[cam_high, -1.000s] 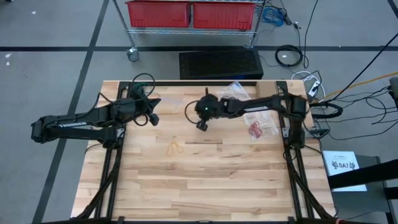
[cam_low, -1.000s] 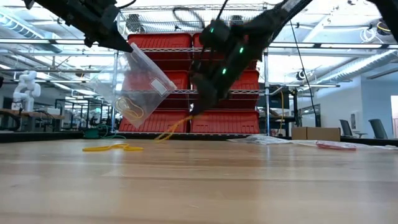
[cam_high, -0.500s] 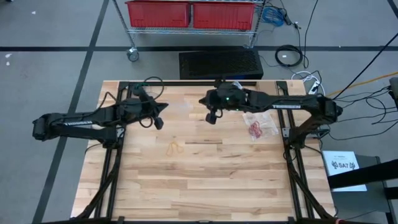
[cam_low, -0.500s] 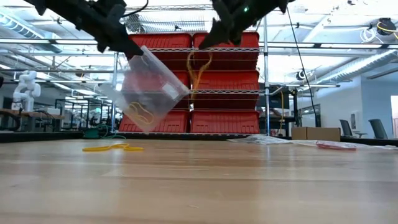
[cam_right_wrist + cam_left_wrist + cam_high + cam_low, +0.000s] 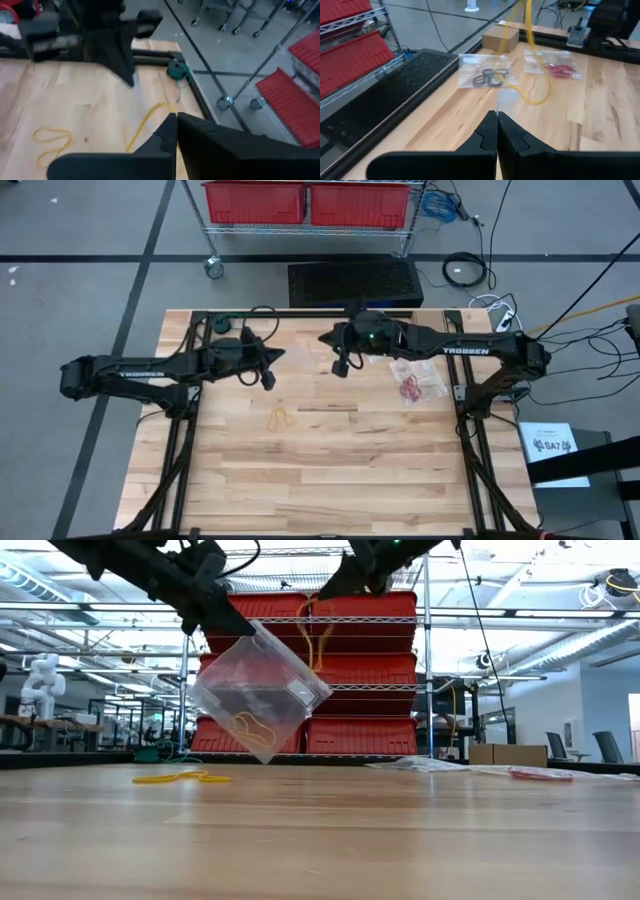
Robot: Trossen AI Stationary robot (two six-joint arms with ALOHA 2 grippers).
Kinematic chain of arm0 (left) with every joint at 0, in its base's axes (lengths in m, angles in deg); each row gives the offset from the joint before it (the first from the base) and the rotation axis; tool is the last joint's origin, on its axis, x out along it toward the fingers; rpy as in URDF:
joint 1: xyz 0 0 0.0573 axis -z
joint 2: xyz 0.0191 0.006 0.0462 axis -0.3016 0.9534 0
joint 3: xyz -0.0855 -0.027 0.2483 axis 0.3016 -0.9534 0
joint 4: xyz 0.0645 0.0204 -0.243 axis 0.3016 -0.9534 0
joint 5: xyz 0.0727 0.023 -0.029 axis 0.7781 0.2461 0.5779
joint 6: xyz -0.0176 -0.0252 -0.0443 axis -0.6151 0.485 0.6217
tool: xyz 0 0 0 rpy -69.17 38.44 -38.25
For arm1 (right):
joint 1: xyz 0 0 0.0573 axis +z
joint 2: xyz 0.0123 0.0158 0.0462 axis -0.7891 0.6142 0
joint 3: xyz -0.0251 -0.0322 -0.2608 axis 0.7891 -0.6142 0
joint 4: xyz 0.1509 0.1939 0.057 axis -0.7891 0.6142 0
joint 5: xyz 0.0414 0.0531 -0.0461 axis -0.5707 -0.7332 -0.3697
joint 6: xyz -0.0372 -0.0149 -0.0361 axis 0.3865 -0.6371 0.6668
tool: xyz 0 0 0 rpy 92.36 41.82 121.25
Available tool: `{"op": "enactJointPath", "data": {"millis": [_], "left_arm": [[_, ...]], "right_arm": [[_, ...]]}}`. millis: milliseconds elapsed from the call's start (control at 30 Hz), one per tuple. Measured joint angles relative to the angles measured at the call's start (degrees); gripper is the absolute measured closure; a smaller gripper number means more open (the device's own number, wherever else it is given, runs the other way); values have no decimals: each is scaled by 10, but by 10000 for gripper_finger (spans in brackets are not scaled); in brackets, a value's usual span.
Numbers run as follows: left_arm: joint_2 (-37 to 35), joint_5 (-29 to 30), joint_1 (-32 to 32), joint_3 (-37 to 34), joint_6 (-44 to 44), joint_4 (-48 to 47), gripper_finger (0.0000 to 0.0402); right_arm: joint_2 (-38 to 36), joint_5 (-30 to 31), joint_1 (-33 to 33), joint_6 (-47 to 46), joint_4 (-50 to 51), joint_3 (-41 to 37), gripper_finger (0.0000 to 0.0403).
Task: Sort rubber bands
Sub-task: Put the top yellow rubber band into the zip bag
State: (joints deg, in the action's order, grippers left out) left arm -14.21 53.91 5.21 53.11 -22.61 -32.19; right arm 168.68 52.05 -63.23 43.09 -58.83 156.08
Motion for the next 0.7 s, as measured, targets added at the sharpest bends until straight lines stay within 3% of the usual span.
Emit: {"op": "enactJointPath", "data": {"millis": [367,700], "left_arm": [[3,0,0,0,-1,7,402],[3,0,0,0,-15,56,402]], "right_arm": [[0,10,1,19,39,75,403],[0,13,6,13,40,78,403]]}}
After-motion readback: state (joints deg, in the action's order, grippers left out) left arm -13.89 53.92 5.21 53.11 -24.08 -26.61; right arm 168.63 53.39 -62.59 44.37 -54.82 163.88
